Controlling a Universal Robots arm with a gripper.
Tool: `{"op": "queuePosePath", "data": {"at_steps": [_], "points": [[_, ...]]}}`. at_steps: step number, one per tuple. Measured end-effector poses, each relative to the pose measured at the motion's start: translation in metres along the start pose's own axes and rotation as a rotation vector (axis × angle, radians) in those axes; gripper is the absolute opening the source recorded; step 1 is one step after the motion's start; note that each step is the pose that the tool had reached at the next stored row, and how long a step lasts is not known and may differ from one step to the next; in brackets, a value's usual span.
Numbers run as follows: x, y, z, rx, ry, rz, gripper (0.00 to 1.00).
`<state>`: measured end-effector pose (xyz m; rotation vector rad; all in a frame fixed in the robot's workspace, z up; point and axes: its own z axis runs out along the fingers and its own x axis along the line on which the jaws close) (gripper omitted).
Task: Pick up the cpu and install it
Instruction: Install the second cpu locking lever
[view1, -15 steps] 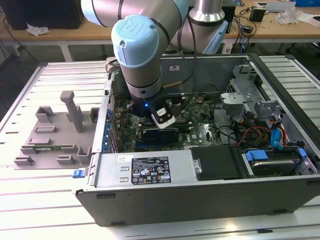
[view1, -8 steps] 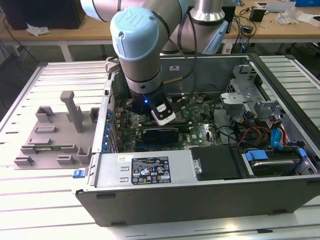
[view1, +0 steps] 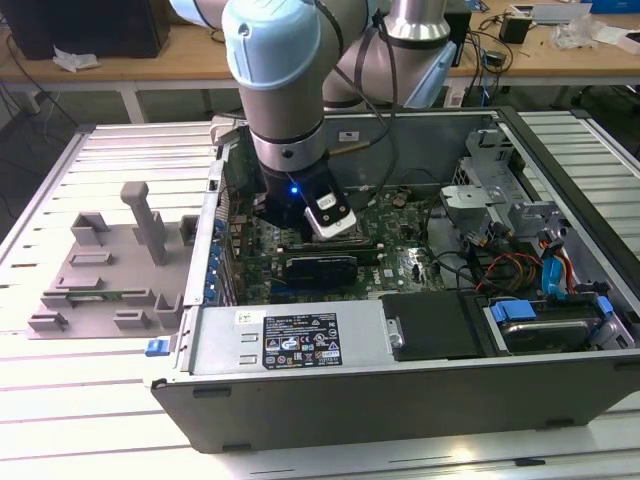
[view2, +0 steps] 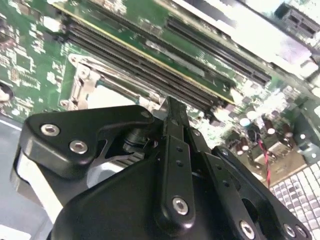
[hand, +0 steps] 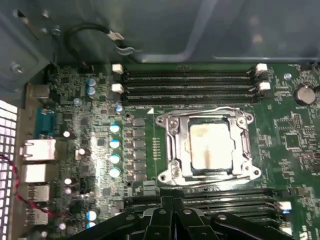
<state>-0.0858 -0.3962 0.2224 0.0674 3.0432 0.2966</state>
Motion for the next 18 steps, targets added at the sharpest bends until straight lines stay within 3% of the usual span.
{"op": "queuePosePath", "data": {"at_steps": [4,5,12,18], "points": [[-0.0251,0.0012,0.0022,0.0034,0.0003,0.001,0.11],[-0.0314,0.0052,0.0035,0.0037,0.0005,0.000,0.11],[-0.0325,0.0352,0.0097,0.0036,0.0002,0.001,0.11],[-0.0375,0.0412,0.0113,0.0086,0.0002,0.000,0.11]]}}
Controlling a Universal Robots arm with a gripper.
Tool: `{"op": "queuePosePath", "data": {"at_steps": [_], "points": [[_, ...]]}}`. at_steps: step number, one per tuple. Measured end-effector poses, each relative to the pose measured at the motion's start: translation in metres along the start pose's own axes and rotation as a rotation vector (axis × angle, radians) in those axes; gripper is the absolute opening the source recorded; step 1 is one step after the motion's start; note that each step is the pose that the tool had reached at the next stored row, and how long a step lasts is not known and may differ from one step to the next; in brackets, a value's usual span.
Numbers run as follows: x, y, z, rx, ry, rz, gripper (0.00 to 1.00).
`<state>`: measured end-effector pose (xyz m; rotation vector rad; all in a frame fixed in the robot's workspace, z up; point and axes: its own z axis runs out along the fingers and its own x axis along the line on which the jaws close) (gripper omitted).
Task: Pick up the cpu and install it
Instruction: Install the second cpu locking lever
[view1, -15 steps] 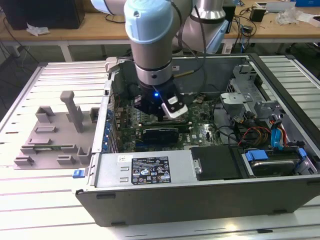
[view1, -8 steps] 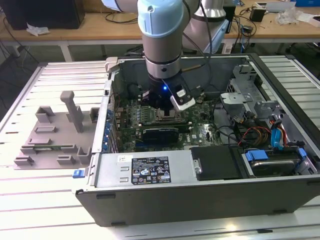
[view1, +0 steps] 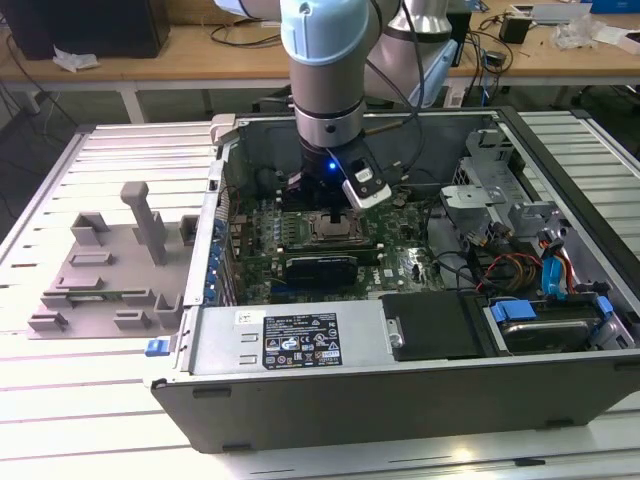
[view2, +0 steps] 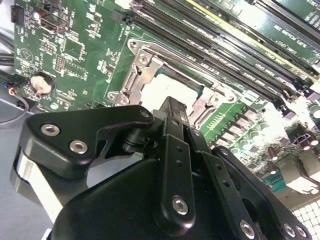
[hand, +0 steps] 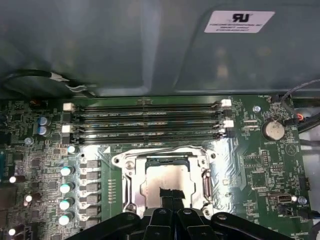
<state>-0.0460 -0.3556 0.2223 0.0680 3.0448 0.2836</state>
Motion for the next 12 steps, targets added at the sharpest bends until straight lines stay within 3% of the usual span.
{"op": "queuePosePath", "data": {"at_steps": [12], "points": [[-0.0004,0.0001,0.0001,0.0001,0.0000,0.000,0.11]]}}
